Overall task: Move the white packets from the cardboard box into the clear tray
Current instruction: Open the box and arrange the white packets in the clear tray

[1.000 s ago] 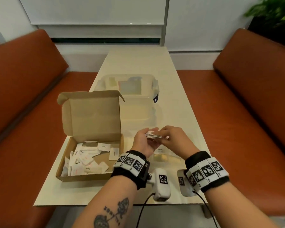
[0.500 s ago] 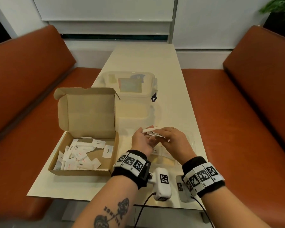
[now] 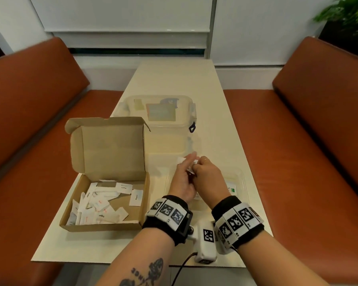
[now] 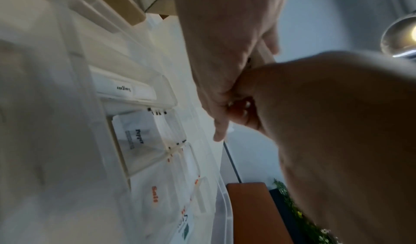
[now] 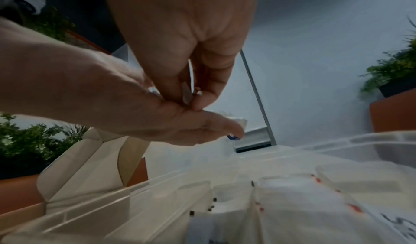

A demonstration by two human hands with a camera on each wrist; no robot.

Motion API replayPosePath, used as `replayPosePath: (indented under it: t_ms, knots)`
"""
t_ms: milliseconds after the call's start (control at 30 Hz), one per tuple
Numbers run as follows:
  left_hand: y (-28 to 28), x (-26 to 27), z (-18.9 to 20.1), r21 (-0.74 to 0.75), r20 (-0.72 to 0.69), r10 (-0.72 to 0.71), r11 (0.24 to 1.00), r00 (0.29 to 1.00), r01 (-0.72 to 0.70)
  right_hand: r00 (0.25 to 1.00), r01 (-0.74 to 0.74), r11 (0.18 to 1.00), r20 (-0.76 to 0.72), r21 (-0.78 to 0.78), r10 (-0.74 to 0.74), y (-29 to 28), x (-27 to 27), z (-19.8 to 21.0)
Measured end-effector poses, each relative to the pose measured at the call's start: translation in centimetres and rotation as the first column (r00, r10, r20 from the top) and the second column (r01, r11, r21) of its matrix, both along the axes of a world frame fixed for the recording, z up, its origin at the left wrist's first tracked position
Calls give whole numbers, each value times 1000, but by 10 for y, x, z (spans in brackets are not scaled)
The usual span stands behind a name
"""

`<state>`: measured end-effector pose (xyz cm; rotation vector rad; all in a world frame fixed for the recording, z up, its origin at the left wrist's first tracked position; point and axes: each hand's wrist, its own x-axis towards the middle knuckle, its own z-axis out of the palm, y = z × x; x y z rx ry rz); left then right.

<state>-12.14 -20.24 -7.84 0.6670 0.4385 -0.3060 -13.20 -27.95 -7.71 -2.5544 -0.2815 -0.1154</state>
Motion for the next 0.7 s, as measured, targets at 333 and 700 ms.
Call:
replayPosePath:
  t_ms: [333,700]
  knots:
    - [20,13,-13,-4,-35,41,999,999,-41,991,-52,990,-126,-133,36,14,4,17]
    - [31,16,-13,-42,0,-98,994,995,98,982,165,980,-112,114,-153,-22,26,14]
